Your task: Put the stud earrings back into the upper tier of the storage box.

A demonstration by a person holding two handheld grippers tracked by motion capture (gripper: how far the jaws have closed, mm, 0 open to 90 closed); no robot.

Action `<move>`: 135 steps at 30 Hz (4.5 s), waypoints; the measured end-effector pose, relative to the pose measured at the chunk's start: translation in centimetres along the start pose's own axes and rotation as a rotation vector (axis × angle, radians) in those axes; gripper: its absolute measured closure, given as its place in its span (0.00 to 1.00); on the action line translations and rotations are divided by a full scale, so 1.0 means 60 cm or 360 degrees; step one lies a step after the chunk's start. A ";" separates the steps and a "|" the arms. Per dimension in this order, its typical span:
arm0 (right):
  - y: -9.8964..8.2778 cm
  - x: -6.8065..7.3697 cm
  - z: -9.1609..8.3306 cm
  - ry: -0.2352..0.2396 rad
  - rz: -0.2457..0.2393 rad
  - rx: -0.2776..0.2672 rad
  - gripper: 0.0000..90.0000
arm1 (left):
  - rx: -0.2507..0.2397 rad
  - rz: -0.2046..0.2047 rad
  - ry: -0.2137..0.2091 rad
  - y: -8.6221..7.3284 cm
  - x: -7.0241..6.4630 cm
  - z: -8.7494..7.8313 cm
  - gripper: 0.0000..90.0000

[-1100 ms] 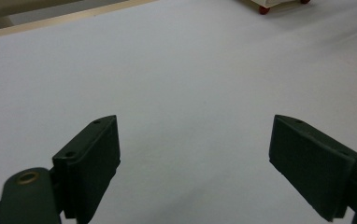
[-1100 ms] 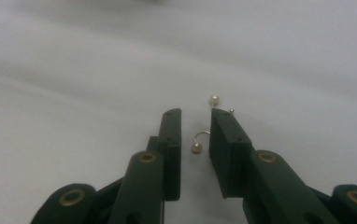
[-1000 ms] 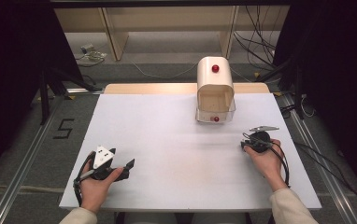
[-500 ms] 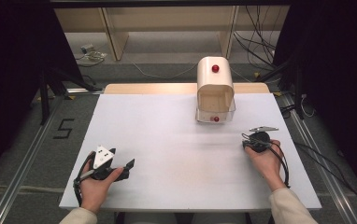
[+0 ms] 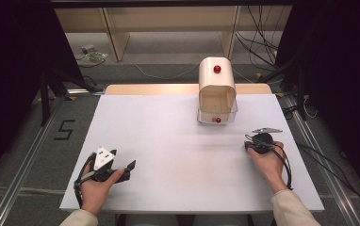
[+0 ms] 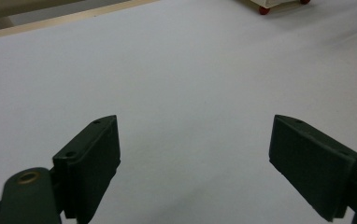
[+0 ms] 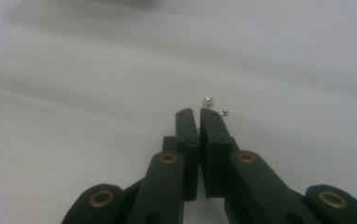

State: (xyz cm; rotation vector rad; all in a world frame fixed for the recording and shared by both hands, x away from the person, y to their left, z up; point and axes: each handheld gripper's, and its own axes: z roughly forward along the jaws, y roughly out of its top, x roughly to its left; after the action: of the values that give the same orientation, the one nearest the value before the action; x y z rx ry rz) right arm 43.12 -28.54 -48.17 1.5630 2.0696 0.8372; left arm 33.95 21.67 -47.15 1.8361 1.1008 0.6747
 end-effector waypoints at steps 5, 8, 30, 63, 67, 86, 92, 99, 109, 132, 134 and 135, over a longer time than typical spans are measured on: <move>0.003 0.000 -0.008 0.0002 0.0008 -0.0040 0.97 | 0.0007 0.0006 -0.0002 0.000 0.000 0.000 0.18; 0.004 0.000 -0.014 0.0008 0.0015 -0.0067 0.97 | 0.0000 -0.0002 0.0001 0.000 0.000 0.000 0.18; 0.017 0.004 -0.041 0.0014 0.0023 -0.0213 0.97 | 0.0009 0.0005 -0.0001 0.000 0.000 0.000 0.18; 0.042 0.015 -0.067 0.0034 0.0022 -0.0356 0.97 | 0.0011 0.0006 0.0003 0.000 0.000 0.000 0.18; 0.046 0.016 -0.069 0.0044 0.0016 -0.0370 0.97 | 0.0012 0.0006 0.0004 0.000 0.000 0.000 0.18; 0.066 0.025 -0.078 0.0058 0.0008 -0.0428 0.97 | 0.0013 0.0004 0.0002 -0.001 0.001 0.000 0.18; 0.072 0.025 -0.082 0.0057 0.0007 -0.0448 0.97 | 0.0013 0.0003 0.0003 -0.001 0.001 0.000 0.18; 0.077 0.025 -0.086 0.0058 0.0010 -0.0459 0.97 | 0.0014 0.0004 0.0001 -0.001 0.001 0.000 0.18; 0.084 0.025 -0.090 0.0058 0.0012 -0.0487 0.97 | 0.0013 0.0003 0.0001 -0.001 0.000 0.000 0.18; 0.096 0.026 -0.099 0.0063 0.0022 -0.0528 0.97 | 0.0011 0.0003 0.0001 -0.001 0.000 0.000 0.18; 0.097 0.026 -0.100 0.0063 0.0022 -0.0533 0.97 | 0.0011 0.0002 0.0001 -0.001 0.000 0.000 0.18; 0.098 0.026 -0.101 0.0063 0.0024 -0.0536 0.97 | 0.0011 0.0003 0.0002 -0.001 0.001 0.000 0.18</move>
State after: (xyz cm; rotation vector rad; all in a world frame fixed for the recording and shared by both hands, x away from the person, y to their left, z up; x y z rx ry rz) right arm 42.95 -27.24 -39.72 1.3886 1.8278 1.1615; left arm 33.94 21.72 -47.18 1.8431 1.1035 0.6736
